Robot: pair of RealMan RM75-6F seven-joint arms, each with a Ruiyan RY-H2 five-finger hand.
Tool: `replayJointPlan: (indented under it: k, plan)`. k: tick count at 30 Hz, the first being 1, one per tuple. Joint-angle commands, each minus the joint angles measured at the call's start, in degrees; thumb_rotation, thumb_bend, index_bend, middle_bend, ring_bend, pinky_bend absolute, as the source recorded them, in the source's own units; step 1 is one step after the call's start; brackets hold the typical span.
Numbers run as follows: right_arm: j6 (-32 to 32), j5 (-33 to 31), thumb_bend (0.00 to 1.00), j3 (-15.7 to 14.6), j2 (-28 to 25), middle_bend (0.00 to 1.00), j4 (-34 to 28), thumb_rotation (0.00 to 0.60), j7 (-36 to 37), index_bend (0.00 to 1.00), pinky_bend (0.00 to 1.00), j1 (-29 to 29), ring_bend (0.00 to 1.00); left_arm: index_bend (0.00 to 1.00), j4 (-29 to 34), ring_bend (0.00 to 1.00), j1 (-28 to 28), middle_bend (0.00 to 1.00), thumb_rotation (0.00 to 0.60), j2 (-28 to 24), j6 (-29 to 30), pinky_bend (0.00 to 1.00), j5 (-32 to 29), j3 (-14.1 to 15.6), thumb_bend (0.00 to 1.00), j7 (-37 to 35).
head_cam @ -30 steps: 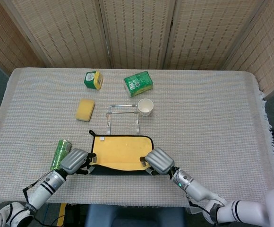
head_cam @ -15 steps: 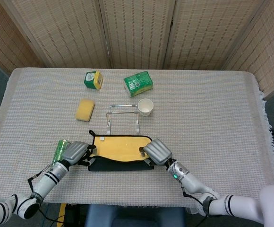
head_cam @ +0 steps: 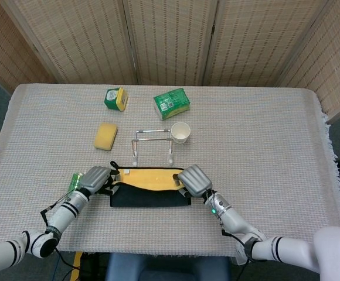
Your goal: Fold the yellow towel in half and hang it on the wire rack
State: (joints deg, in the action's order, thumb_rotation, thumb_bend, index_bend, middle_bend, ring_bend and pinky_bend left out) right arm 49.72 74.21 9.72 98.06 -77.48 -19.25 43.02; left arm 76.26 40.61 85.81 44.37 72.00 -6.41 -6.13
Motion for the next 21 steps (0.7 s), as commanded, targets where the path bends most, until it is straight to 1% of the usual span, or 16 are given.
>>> replayJointPlan:
  k: [1,6,9,14,16,21]
  plan:
    - [-0.10,-0.89,0.41,0.33,0.61,0.94,0.95,0.600,-0.32,0.60,1.00,0.41,1.00,0.56,-1.23,0.93,0.73,0.96,0.600,0.81,-0.53,0.96,-1.29,-0.65,0.49,1.48]
    - [0.51,-1.64,0.41,0.54,1.41,0.94,2.34,0.600,-1.30,0.60,1.00,0.88,1.00,0.55,-3.04,0.93,1.59,0.96,0.600,1.87,-1.86,0.96,-3.89,-1.47,0.49,2.82]
    - [0.75,-2.05,0.41,0.61,2.00,0.94,2.95,0.600,-1.41,0.60,1.00,1.09,1.00,0.51,-3.70,0.93,1.82,0.96,0.600,2.13,-2.44,0.96,-5.13,-1.62,0.49,3.54]
    - [0.81,-2.82,0.41,0.83,3.10,0.94,4.67,0.600,-1.43,0.60,1.00,1.59,1.00,0.44,-4.35,0.93,1.70,0.96,0.600,2.50,-1.80,0.96,-6.17,-1.66,0.49,5.06]
    - [0.83,-3.09,0.41,0.94,3.64,0.94,5.53,0.600,-1.51,0.60,1.00,1.85,1.00,0.39,-4.52,0.93,1.61,0.95,0.600,2.59,-1.59,0.95,-6.87,-1.65,0.49,5.92]
    - [1.19,-3.26,0.41,1.25,4.91,0.94,7.49,0.600,-1.33,0.60,1.00,2.40,1.00,0.22,-3.74,0.92,0.88,0.94,0.600,2.27,-0.19,0.95,-8.36,-1.88,0.46,7.30]
